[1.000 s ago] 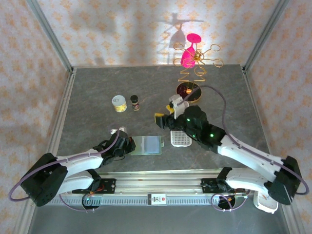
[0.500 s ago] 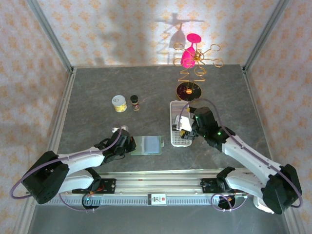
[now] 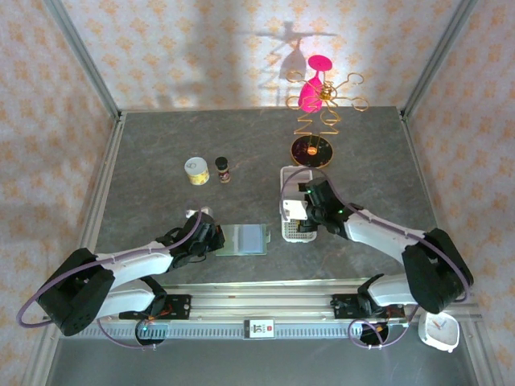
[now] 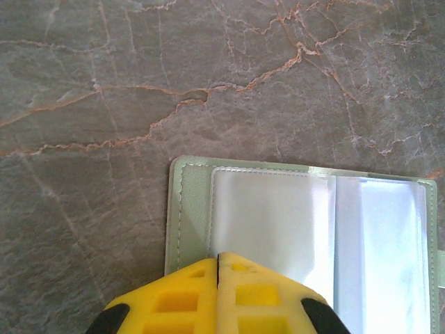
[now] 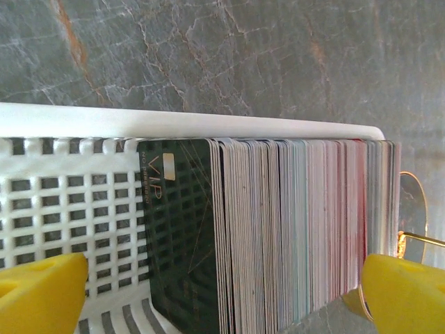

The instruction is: Put the credit cards into the card holder

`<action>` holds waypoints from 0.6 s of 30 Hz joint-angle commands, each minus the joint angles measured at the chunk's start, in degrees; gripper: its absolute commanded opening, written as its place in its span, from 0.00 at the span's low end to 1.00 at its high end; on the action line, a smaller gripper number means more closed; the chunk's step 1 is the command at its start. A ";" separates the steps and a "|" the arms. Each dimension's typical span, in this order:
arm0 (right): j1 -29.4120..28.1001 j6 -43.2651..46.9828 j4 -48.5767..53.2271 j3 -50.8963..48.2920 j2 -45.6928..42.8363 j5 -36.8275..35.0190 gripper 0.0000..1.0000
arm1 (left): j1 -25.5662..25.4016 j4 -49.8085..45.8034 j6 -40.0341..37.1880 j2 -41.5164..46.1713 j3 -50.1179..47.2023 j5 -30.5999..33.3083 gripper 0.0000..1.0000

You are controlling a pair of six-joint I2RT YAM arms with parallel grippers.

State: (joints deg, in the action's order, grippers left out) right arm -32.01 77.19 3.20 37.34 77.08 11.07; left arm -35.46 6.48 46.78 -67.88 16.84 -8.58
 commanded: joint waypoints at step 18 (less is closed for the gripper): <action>0.33 2.25 0.34 5.46 3.53 -0.79 0.54 | 0.22 -2.35 -0.55 -1.68 0.03 -0.56 0.00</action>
State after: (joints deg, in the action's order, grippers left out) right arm -31.92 79.44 2.37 41.28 81.28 10.59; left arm -35.46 6.66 46.78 -68.10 16.84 -8.62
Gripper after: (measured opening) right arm 0.554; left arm 0.049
